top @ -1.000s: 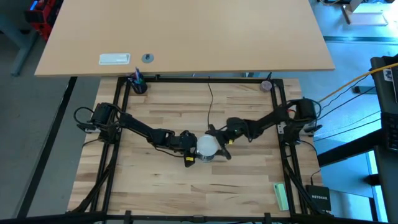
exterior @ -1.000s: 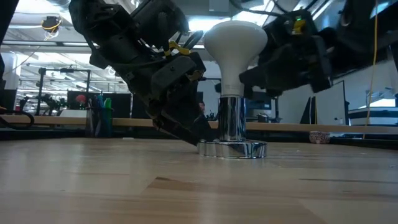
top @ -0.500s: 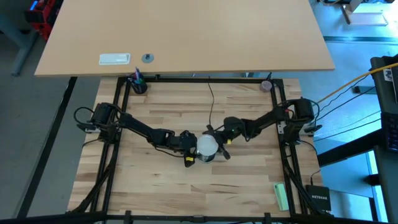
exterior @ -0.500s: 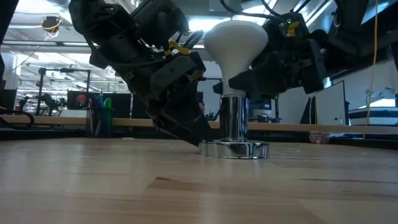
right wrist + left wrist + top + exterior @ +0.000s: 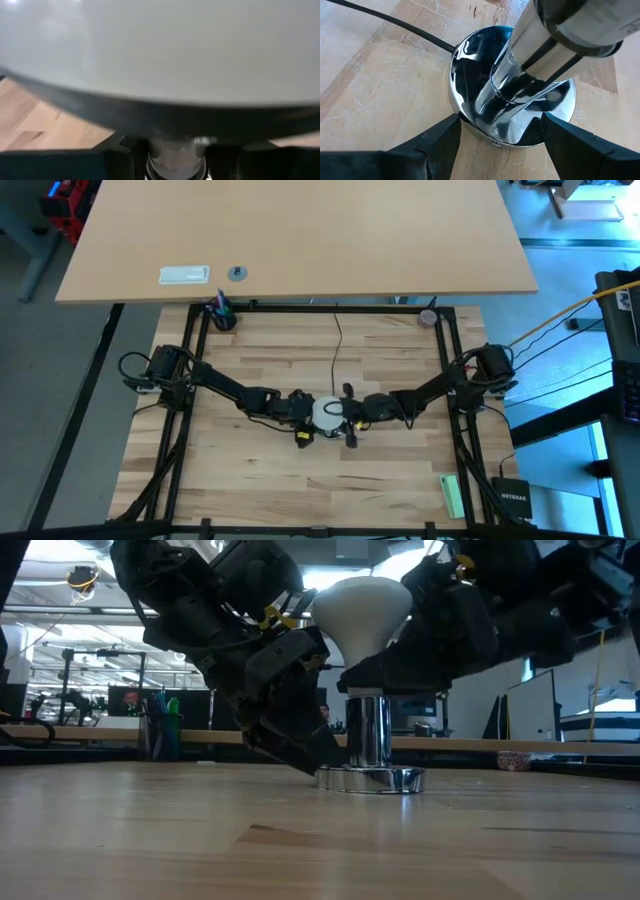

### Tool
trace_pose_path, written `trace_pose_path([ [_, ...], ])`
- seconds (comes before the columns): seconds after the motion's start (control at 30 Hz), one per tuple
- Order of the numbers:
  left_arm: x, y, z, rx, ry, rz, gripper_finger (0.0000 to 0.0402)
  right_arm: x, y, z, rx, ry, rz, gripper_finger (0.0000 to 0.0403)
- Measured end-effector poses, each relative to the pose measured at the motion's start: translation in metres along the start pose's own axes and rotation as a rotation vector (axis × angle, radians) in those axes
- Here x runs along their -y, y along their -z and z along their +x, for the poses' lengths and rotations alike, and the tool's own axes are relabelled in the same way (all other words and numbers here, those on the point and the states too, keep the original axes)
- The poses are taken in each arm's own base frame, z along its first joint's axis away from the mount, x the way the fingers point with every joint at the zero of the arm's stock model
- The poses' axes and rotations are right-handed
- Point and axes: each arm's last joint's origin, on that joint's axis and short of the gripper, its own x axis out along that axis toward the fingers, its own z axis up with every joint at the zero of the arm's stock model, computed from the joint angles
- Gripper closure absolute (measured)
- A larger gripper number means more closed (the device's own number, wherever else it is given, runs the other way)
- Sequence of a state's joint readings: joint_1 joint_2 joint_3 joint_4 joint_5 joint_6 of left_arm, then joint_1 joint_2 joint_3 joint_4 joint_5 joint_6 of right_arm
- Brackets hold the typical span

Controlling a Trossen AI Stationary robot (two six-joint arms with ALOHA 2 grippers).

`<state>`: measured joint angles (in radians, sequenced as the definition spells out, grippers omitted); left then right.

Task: Screw lightbulb
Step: Insert the lightbulb into the lamp

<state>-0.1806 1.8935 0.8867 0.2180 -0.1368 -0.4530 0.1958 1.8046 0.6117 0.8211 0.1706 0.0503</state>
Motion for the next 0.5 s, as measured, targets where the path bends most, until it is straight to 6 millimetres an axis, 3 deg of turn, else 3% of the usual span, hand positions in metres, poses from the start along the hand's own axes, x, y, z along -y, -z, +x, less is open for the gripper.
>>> trace_pose_path([
  [0.27,0.000,0.000,0.000,0.001,0.000,0.006,0.0141,-0.004,0.000,-0.001,0.012,-0.005,0.000,0.0249],
  [0.5,0.000,0.000,0.000,0.002,0.006,0.012,0.0141,-0.005,-0.013,-0.021,-0.034,-0.162,-0.015,0.0075],
])
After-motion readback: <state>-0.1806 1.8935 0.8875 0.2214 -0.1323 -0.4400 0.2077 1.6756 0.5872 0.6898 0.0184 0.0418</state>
